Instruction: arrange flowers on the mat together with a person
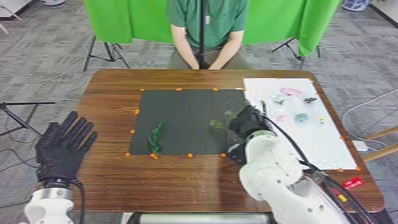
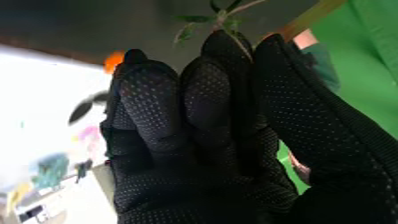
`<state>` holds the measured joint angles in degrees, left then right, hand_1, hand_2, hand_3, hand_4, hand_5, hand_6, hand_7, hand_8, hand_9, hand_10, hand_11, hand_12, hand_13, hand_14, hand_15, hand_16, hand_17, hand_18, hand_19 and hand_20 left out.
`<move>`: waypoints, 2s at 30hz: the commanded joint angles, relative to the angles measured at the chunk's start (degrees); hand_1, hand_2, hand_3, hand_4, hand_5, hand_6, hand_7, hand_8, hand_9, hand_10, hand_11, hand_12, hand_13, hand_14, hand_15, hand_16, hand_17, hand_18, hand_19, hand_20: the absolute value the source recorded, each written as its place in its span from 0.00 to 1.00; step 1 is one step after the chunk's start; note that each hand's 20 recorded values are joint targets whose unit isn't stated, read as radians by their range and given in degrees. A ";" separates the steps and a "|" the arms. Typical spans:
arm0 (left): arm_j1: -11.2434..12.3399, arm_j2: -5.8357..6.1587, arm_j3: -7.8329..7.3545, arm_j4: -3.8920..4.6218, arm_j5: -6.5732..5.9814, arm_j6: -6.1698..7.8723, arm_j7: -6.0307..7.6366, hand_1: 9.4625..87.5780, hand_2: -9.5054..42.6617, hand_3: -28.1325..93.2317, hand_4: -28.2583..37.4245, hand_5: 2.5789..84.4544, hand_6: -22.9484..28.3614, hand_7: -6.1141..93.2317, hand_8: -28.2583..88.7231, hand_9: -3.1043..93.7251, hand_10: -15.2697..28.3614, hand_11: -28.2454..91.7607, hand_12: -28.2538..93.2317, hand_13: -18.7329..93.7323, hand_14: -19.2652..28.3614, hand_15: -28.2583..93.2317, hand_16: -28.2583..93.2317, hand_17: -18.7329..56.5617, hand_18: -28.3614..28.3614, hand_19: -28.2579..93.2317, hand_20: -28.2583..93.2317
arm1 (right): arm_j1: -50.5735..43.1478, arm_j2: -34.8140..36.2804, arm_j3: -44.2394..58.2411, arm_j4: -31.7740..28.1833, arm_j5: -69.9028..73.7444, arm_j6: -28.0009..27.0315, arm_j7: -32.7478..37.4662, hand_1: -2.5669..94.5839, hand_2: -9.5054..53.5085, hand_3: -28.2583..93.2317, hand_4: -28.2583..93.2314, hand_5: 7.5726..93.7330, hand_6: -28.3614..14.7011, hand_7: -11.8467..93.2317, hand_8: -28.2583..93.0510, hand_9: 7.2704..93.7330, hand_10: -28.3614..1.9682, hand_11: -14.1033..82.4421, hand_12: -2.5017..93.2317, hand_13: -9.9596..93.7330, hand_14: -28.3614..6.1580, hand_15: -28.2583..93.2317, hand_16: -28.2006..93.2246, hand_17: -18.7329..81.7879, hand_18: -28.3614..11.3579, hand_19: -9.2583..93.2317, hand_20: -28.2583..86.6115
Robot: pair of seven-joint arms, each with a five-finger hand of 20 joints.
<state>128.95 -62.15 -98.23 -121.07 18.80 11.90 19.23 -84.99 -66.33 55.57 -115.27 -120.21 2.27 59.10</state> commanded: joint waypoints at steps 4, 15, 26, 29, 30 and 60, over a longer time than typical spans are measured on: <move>-2.24 1.54 2.12 1.28 -0.32 0.26 -1.47 0.20 0.42 0.84 0.00 0.43 0.61 0.19 0.15 0.33 0.69 0.39 0.27 0.35 0.69 0.41 0.17 0.12 0.79 0.54 0.31 | 2.30 -7.24 -5.77 5.92 -3.50 6.90 -0.81 0.54 0.09 0.84 0.05 0.72 0.55 0.62 0.39 0.75 0.37 0.73 0.49 0.75 0.31 0.80 0.46 0.47 0.00 0.88 0.42; -4.46 2.25 3.22 2.43 0.36 -0.59 -3.67 0.20 0.42 0.84 0.00 0.43 0.61 0.19 0.15 0.33 0.69 0.38 0.27 0.35 0.69 0.41 0.17 0.12 0.79 0.54 0.31 | 1.82 -9.94 -11.26 8.64 -5.09 11.15 -2.03 0.54 0.09 0.84 0.04 0.72 0.55 0.63 0.39 0.75 0.36 0.73 0.49 0.75 0.31 0.81 0.46 0.47 0.00 0.89 0.41; -6.92 3.77 4.76 3.35 0.28 -0.65 -5.29 0.20 0.41 0.84 0.00 0.43 0.61 0.19 0.15 0.32 0.69 0.38 0.28 0.35 0.69 0.41 0.17 0.12 0.79 0.54 0.31 | 0.68 -13.15 -13.89 12.03 -6.86 14.01 -0.74 0.53 0.09 0.84 0.03 0.71 0.56 0.64 0.37 0.75 0.36 0.74 0.48 0.74 0.31 0.81 0.45 0.47 0.00 0.89 0.41; -7.45 3.80 5.19 3.58 0.37 -0.68 -5.80 0.20 0.41 0.83 0.00 0.43 0.61 0.19 0.15 0.32 0.69 0.38 0.28 0.35 0.69 0.41 0.17 0.12 0.79 0.54 0.31 | 0.73 -13.72 -13.74 12.52 -7.07 14.78 -0.41 0.53 0.09 0.84 0.03 0.70 0.57 0.64 0.37 0.75 0.36 0.73 0.48 0.74 0.31 0.81 0.45 0.47 0.00 0.89 0.41; -7.35 3.73 5.19 3.52 0.45 -0.65 -5.96 0.20 0.41 0.83 0.00 0.43 0.61 0.19 0.15 0.32 0.69 0.38 0.28 0.35 0.69 0.41 0.17 0.12 0.79 0.54 0.31 | 0.56 -13.81 -13.70 12.49 -7.20 14.63 -0.60 0.53 0.09 0.85 0.03 0.70 0.57 0.64 0.36 0.74 0.36 0.73 0.48 0.74 0.30 0.81 0.45 0.47 0.00 0.90 0.41; -1.89 0.76 2.20 1.60 -1.24 0.11 -1.35 0.20 0.41 0.84 0.00 0.43 0.62 0.19 0.16 0.33 0.69 0.39 0.28 0.35 0.71 0.42 0.18 0.12 0.79 0.54 0.31 | 0.20 -4.67 -13.84 5.76 -12.54 16.70 -7.47 0.42 0.02 0.84 0.05 0.67 0.52 0.60 0.34 0.71 0.30 0.77 0.42 0.71 0.24 0.83 0.44 0.44 0.00 0.91 0.43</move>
<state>124.50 -59.44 -94.98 -118.91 17.98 11.80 17.06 -84.00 -77.05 41.11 -107.02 -126.13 15.66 56.42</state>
